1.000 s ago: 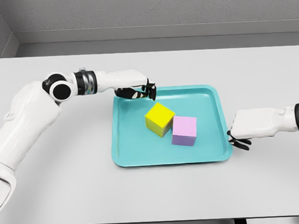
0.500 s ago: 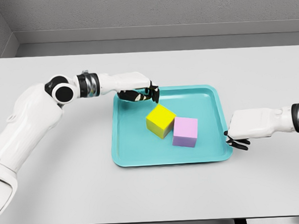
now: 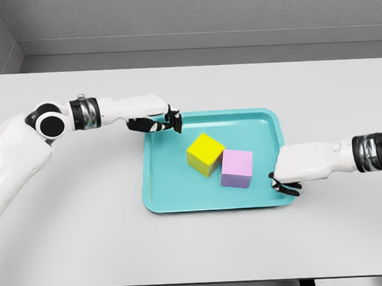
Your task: Push two cubes
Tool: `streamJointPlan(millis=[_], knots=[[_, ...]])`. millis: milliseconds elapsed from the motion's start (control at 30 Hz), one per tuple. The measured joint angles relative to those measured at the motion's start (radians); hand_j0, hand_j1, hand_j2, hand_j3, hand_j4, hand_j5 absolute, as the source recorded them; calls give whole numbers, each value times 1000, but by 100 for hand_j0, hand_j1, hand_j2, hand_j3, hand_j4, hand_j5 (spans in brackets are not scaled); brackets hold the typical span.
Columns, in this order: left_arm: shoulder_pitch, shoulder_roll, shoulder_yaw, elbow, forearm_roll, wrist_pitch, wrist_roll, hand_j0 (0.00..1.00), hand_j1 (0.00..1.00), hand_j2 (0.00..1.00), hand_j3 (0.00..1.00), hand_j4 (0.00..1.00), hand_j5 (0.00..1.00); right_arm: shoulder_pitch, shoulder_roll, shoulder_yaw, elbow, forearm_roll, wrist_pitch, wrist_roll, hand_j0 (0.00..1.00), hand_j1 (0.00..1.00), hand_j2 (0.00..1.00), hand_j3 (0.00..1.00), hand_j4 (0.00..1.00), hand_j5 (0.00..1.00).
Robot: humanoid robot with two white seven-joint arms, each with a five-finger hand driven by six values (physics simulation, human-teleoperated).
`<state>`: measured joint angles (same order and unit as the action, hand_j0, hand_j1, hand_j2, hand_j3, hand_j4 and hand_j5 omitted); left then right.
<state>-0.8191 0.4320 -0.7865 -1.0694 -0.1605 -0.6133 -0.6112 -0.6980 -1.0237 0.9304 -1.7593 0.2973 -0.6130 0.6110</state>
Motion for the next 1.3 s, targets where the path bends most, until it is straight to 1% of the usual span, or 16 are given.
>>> streamJointPlan(millis=[100, 233, 333, 433, 533, 667, 967, 1133, 1300], knots=[[-2, -5, -31, -2, -3, 0, 0, 46, 46, 46, 46, 46, 46, -6, 15, 16, 0, 0, 0, 0, 0, 0, 0, 0, 0, 0], [-5, -4, -43, -5, -8, 0, 0, 46, 46, 46, 46, 46, 46, -20, 32, 36, 2, -1, 0, 0, 0, 0, 0, 0, 0, 0], [-6, 3, -33, -4, -9, 0, 0, 46, 46, 46, 46, 46, 46, -17, 36, 44, 17, -1, 0, 0, 0, 0, 0, 0, 0, 0], [-5, 14, -12, -2, -9, 0, 0, 46, 46, 46, 46, 46, 46, -20, 38, 46, 53, 0, 0, 0, 0, 0, 0, 0, 0, 0], [-5, 22, 2, -1, -9, 0, 0, 46, 46, 46, 46, 46, 46, -23, 63, 55, 73, 4, 0, 0, 0, 0, 0, 0, 0, 0], [-5, 29, 15, -1, -8, 0, 0, 46, 46, 46, 46, 46, 46, -34, 97, 81, 83, 8, 0, 0, 0, 0, 0, 0, 0, 0], [-5, 31, 21, 1, -8, 0, 0, 46, 46, 46, 46, 46, 46, -37, 137, 94, 155, 11, 0, 0, 0, 0, 0, 0, 0, 0], [-5, 31, 21, 1, -8, 0, 0, 46, 46, 46, 46, 46, 46, -43, 160, 99, 178, 12, 0, 0, 0, 0, 0, 0, 0, 0], [-5, 31, 21, 1, -8, 0, 0, 46, 46, 46, 46, 46, 46, -49, 172, 109, 181, 14, 0, 0, 0, 0, 0, 0, 0, 0]])
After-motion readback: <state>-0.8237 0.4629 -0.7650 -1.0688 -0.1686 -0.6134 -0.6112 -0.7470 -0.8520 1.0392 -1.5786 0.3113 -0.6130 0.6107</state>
